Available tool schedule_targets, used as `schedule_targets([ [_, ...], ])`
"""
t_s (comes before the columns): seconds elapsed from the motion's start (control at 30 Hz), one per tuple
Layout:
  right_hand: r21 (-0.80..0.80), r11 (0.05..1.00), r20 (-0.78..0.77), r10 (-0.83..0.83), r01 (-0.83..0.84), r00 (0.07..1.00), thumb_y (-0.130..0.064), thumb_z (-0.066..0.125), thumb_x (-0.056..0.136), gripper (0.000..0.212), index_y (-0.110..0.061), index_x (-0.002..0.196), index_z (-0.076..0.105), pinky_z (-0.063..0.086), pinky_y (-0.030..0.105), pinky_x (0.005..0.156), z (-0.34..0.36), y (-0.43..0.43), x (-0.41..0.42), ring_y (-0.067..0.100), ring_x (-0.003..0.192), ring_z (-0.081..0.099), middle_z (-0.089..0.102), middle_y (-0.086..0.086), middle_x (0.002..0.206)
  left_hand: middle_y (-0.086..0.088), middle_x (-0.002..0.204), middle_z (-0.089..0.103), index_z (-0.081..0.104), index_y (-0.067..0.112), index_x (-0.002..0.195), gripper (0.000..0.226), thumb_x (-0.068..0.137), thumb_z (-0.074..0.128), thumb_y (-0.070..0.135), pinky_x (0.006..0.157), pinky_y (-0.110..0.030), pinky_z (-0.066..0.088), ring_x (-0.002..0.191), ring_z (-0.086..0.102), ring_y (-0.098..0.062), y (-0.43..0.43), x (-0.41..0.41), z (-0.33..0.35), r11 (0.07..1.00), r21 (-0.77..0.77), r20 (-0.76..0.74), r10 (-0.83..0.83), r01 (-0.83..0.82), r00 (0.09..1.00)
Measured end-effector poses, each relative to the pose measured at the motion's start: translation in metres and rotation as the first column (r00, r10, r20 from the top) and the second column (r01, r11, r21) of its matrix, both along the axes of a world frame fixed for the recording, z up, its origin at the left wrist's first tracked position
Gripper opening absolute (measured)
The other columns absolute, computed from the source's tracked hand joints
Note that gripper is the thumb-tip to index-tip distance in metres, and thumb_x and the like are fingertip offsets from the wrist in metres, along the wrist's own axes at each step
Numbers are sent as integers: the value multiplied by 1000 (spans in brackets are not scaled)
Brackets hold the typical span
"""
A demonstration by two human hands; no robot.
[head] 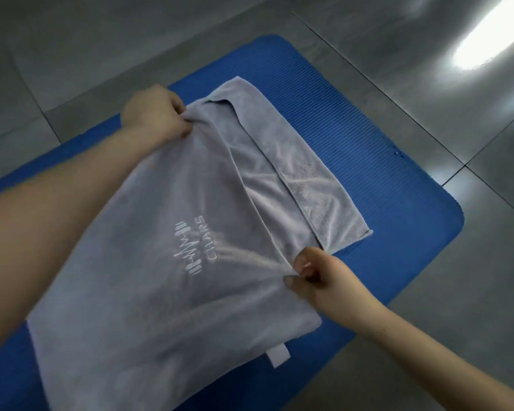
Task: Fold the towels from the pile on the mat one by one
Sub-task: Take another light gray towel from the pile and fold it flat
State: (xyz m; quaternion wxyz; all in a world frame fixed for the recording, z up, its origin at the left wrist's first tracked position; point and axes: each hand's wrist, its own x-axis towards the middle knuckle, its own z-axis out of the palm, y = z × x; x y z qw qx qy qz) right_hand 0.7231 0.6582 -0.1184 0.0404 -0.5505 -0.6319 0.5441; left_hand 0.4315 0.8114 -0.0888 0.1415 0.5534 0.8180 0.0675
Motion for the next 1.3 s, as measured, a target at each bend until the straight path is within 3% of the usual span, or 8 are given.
schedule_targets([
  [0.1, -68, 998, -142, -11, 1, 990, -22, 66, 87, 12, -18, 86, 55, 46, 26, 49, 34, 23, 9, 10, 52, 48, 53, -5, 57, 8, 35, 54, 68, 5, 84, 8, 80, 65, 13, 49, -18, 46, 36, 54, -1, 17, -13, 45, 997, -75, 85, 0, 6, 996],
  [0.23, -25, 986, -156, -164, 162, 974, -26, 74, 78, 13, -16, 80, 67, 47, 35, 59, 56, 67, 27, 18, 60, 53, 64, 22, 72, 2, 24, 43, 51, 8, 63, 22, 83, 59, 5, 25, -15, 32, 21, 40, 0, 55, -9, 76, 999, 19, 105, 48, -50, 993],
  [0.33, 107, 942, -56, -315, 319, 948, -25, 75, 78, 15, -15, 70, 67, 48, 38, 69, 39, 99, 36, 19, 67, 57, 66, 17, 75, 1, 38, 53, 49, 10, 60, 20, 75, 61, 3, 54, -23, 54, 55, 63, -11, 90, 6, 71, 978, 167, 250, 84, -128, 965],
  [0.43, 274, 892, 107, -399, 359, 911, -23, 68, 83, 17, -18, 67, 62, 47, 34, 67, 6, 129, 43, 20, 72, 59, 64, 2, 73, -22, 92, 64, 64, 5, 80, 10, 81, 55, 5, 70, -28, 41, 102, 61, -26, 109, 33, 41, 954, 287, 233, 17, -86, 972],
  [0.63, 372, 913, 458, -335, 165, 823, -29, 54, 88, 13, -19, 84, 62, 38, 30, 61, -39, 125, 50, 27, 85, 57, 58, -3, 79, -9, 140, 47, 49, 13, 134, 50, 85, 55, 5, 104, -25, 32, 128, 44, -23, 57, 41, -35, 993, 115, 292, -18, -16, 956],
  [0.87, 579, 813, 456, -381, 56, 804, -31, 53, 92, 33, -12, 119, 57, 42, 41, 79, -35, 80, 72, 33, 95, 56, 64, 8, 103, -14, 100, 59, 67, 11, 105, 21, 85, 63, 15, 73, -24, 35, 85, 55, -22, -112, 3, -50, 990, 133, 149, 31, -51, 988],
  [1.1, 468, 840, 379, -471, 274, 797, -42, 56, 89, 45, -13, 124, 51, 46, 40, 81, -44, 49, 77, 29, 103, 57, 64, 7, 110, -7, 92, 57, 62, 12, 96, 17, 83, 66, 23, 67, -30, 39, 78, 53, -19, -265, 2, -43, 962, -7, 154, 272, -275, 950],
  [1.3, 480, 808, 388, -545, 341, 743, -35, 50, 89, 39, -11, 120, 47, 44, 38, 73, -43, 47, 58, 32, 91, 57, 66, 10, 98, 0, 76, 57, 56, 12, 104, 36, 80, 69, 35, 54, -24, 36, 69, 54, -13, -344, 35, -58, 905, -171, 273, 423, -389, 864],
])
